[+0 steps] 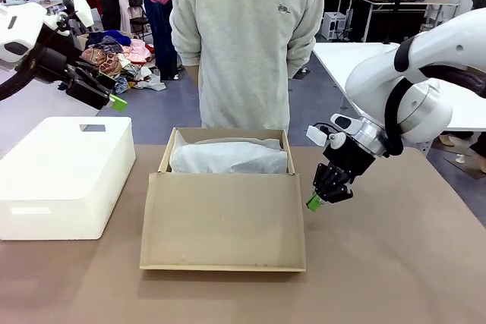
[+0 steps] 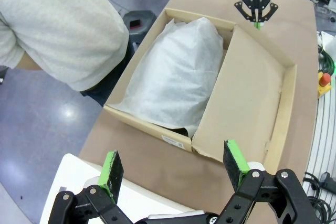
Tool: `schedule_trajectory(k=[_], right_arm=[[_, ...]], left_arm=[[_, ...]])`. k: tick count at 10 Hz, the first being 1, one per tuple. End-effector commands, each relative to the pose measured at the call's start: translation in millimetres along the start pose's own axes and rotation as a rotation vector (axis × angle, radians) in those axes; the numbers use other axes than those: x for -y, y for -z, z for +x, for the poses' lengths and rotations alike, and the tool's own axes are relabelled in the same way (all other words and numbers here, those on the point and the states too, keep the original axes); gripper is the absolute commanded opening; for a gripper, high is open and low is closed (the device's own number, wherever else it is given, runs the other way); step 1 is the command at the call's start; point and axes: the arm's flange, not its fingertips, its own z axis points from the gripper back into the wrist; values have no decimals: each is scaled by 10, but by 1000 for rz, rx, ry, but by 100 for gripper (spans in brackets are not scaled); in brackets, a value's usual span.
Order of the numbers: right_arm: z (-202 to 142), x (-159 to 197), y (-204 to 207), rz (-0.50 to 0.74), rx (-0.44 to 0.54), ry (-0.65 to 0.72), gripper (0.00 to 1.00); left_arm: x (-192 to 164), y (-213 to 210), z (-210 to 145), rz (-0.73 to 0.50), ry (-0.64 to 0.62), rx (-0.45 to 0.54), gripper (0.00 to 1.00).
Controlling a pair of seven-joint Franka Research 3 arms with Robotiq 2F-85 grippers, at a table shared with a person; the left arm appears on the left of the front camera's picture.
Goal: Pack the shoes into the box.
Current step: Close the Shoes Box.
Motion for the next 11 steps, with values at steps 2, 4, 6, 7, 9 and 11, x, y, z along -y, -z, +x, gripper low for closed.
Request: schedule_trajectory(k=[2, 4, 6, 7, 9, 11], right_arm=[[0, 0, 0, 0, 0, 0, 0], [-16, 29, 39, -6, 21, -25, 0], [-59, 50, 93, 8, 42, -39, 0], [-75, 43, 122, 13, 55, -53, 0], [-88, 36, 193, 33, 74, -70, 0], [-94, 41, 286, 51, 100, -85, 0]], left_arm=[[-27, -4, -8, -11, 10, 17, 100], [-27, -4, -8, -11, 10, 17, 100], [-27, -4, -8, -11, 10, 17, 100], [-27, -4, -8, -11, 10, 17, 100], [-27, -4, -8, -11, 10, 17, 100], [-27, -4, -8, -11, 10, 17, 100]])
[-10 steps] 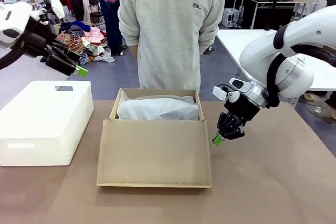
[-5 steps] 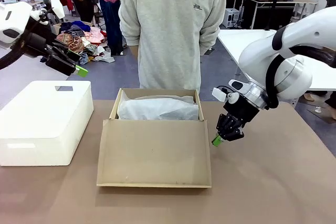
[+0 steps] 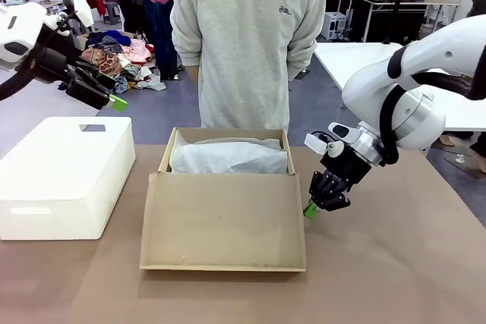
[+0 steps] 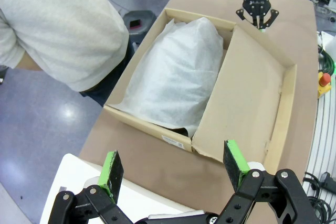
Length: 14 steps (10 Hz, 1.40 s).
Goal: Pack the shoes into the box.
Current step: Close the Shoes Box.
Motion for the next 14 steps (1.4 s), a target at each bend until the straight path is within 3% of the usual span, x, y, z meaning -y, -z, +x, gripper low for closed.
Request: schedule_trajectory(k=[1, 10, 14], right_arm=[[-12, 31, 71, 2, 54, -37, 0], [11, -29, 316, 65, 148, -98, 0], [8, -143, 289, 69, 257, -131, 0]], left_arm=[[-27, -4, -8, -11, 10, 17, 100], [-27, -4, -8, -11, 10, 17, 100], [-27, -4, -8, -11, 10, 17, 100]])
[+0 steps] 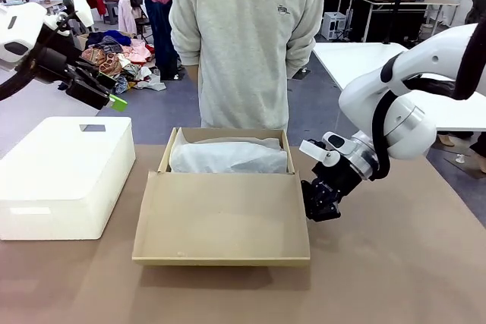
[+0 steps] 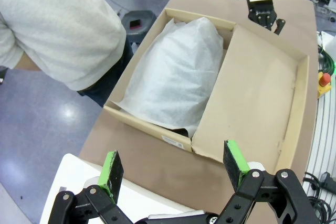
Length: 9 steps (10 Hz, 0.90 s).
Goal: Pack the shoes into the box.
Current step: Close the Shoes Box.
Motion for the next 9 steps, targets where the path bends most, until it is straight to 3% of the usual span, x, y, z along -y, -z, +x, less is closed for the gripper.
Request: schedule_trajectory(k=[1, 6, 9], right_arm=[[-2, -108, -33, -36, 99, -46, 0], [41, -262, -186, -148, 215, -39, 0], [0, -344, -297, -242, 372, -44, 0]], left_arm=[[-27, -4, -8, -11, 10, 17, 100], [-27, -4, -8, -11, 10, 17, 100], [-27, -4, -8, -11, 10, 17, 100]])
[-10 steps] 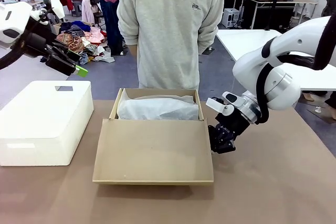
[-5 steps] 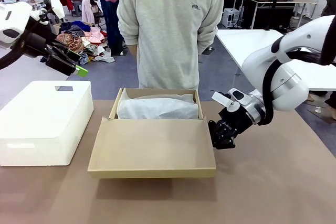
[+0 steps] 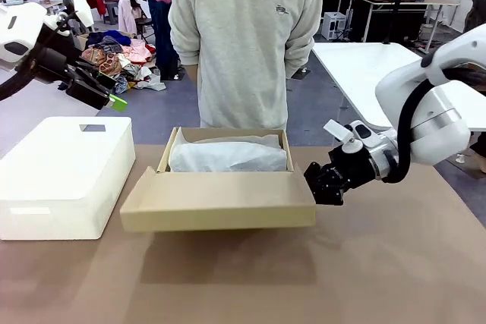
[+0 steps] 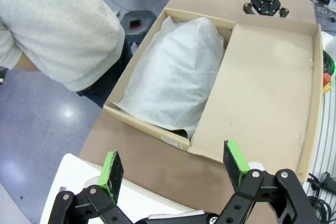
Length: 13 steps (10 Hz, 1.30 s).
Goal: Pack the shoes into the box.
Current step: Close the Shoes Box.
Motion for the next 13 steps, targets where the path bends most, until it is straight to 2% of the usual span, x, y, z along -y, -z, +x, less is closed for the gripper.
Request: schedule_trajectory(k=[1, 5, 9, 11, 13], right_arm=[[-34, -110, -61, -67, 125, -44, 0], [-17, -156, -191, -251, 277, -72, 0], [77, 36, -219, -319, 331, -45, 0], [139, 139, -230, -361, 320, -36, 0], [255, 279, -226, -440, 232, -11, 0]], left_arm=[[-27, -3, -8, -11, 10, 17, 100], [-27, -3, -8, -11, 10, 17, 100], [-27, -3, -8, -11, 10, 17, 100], [-27, -3, -8, -11, 10, 17, 100], [-27, -3, -8, -11, 10, 17, 100]])
